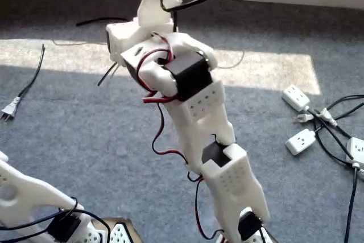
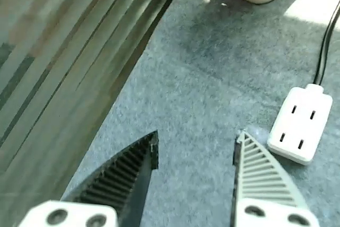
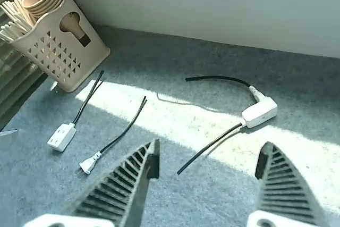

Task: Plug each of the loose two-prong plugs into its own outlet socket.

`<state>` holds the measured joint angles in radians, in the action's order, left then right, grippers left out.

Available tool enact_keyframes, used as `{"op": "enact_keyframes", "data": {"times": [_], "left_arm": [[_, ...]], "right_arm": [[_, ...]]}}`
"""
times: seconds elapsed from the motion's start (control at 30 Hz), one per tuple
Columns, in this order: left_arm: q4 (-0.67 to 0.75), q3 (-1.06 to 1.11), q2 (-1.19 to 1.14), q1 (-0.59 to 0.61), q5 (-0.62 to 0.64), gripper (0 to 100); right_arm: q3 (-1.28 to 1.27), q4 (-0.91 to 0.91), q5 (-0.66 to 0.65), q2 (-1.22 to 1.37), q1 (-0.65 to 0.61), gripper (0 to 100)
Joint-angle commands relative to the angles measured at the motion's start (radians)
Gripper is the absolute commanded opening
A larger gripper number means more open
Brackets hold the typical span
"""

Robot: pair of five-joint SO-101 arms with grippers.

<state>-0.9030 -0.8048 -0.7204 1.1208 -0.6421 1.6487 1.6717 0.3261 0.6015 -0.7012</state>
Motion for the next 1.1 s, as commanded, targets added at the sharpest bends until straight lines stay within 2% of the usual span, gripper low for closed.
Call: {"op": "enact_keyframes", "data": {"times": [0.0, 0.2, 0.4, 0.7, 1.0, 1.07], "left_arm": [[0.163, -0.018, -0.064, -0.085, -0.041, 23], [0.123, -0.016, -0.087, -0.147, -0.04, 23], [0.097, -0.012, -0.133, -0.17, -0.044, 23], [0.265, -0.018, -0.314, -0.165, -0.046, 23], [0.281, -0.016, -0.351, -0.153, -0.052, 23], [0.278, -0.015, -0.371, -0.151, -0.123, 23]], "right_arm": [[0.113, 0.087, -0.028, -0.125, 0.031, 28.6], [0.11, 0.093, -0.028, -0.22, 0.122, 28.6], [0.108, 0.093, -0.028, -0.22, 0.128, 28.6], [-0.047, 0.093, -0.029, -0.223, 0.131, 28.6], [-0.053, 0.093, -0.029, -0.226, 0.13, 28.6], [-0.053, 0.093, -0.029, -0.226, 0.128, 28.6]]}}
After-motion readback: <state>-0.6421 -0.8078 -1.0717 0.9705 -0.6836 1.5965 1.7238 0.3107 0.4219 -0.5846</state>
